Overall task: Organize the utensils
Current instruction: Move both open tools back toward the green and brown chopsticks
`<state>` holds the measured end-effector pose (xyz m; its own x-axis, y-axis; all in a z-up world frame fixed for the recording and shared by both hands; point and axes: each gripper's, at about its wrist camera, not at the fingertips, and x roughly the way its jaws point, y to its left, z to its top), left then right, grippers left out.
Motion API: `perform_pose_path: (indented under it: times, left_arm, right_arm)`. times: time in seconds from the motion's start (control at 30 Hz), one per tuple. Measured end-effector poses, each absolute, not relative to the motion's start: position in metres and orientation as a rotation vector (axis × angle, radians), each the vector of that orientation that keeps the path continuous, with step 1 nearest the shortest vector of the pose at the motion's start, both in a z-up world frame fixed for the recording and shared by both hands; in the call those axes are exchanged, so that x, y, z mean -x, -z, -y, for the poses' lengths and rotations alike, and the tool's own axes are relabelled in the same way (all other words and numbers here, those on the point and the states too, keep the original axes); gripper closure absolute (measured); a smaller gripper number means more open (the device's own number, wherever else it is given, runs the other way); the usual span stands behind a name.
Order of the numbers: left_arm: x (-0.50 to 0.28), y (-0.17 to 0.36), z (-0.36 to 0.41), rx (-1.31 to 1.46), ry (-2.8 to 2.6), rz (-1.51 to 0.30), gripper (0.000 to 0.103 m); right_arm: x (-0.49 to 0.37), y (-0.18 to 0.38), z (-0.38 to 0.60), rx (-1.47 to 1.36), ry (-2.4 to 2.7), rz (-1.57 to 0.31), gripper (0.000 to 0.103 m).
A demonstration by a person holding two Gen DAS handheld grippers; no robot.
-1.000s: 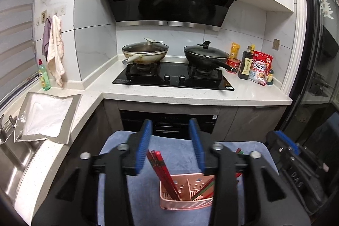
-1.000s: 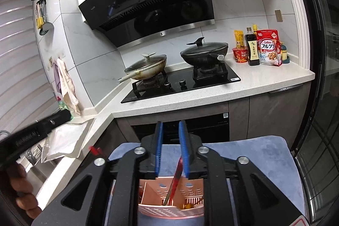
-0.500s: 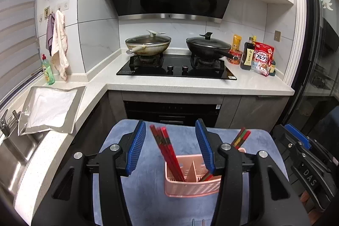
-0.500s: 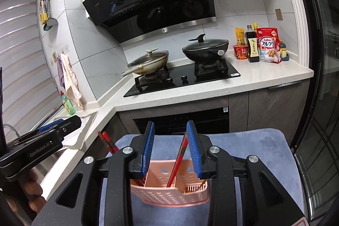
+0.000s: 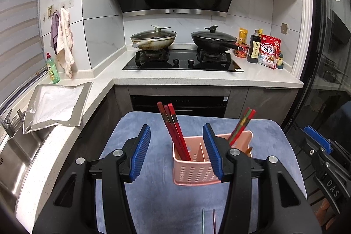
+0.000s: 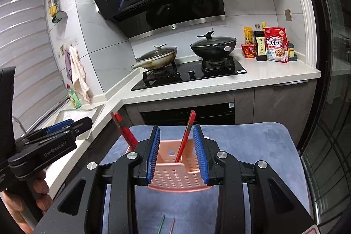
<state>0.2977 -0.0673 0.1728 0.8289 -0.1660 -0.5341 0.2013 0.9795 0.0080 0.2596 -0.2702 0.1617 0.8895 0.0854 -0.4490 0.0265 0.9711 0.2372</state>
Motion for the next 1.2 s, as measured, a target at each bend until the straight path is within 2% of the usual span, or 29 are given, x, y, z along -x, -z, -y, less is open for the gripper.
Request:
perform_pose_path:
  times: [0.53,1.2]
  left_arm:
    - [-0.251,-0.150,0.060,-0.083,0.208,-0.587,0.055]
    - [-0.194,-0.082,0.037,-0.098,0.183,-0.663,0.054]
  right_arm:
    - [-0.199,-0.134,0.262,-0.218,-0.032,-0.519,0.072]
    - [-0.123,-0.067,0.236,-0.165,-0.044,-0.627,0.072]
